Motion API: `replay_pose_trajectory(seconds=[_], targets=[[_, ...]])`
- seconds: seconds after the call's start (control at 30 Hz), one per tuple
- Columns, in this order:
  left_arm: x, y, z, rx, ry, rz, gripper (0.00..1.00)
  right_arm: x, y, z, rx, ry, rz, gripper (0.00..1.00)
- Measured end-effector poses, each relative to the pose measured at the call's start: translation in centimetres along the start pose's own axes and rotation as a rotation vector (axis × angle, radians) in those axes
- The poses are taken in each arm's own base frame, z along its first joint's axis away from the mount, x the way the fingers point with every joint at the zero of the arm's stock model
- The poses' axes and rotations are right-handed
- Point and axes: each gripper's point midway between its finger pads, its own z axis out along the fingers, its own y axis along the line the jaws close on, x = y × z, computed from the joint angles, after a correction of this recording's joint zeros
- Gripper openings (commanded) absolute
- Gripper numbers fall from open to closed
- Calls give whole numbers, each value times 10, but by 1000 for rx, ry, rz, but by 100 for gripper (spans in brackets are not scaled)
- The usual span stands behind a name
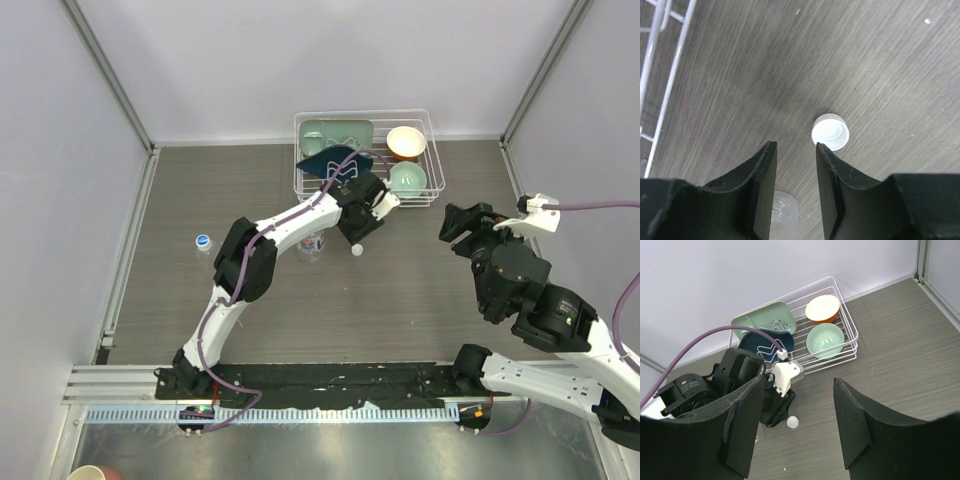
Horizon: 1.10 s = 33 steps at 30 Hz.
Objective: Screw on the bottle caps
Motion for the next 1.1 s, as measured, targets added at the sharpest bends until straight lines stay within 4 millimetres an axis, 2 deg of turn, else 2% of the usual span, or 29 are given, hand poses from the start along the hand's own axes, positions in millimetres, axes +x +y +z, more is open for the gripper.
replay_pose_trajectory(seconds=[0.17, 0.53, 0.83, 0.97, 1.0, 1.1], targets=[[5, 7, 4, -6, 1, -15, 40, 5, 2, 1, -10, 10, -7, 61], [5, -11, 11, 53, -8, -32, 40, 11, 7, 3, -13, 22, -22, 57], [16, -13, 20, 52, 9, -29, 40, 14, 10, 4, -22, 31, -31, 52], [13, -12, 23, 44, -7, -29, 40, 15, 11, 4, -29, 35, -31, 48], [12, -12, 23, 44, -9, -29, 39, 16, 11, 4, -30, 35, -31, 46], [12, -14, 24, 54, -9, -32, 19, 17, 12, 4, -34, 40, -33, 43]])
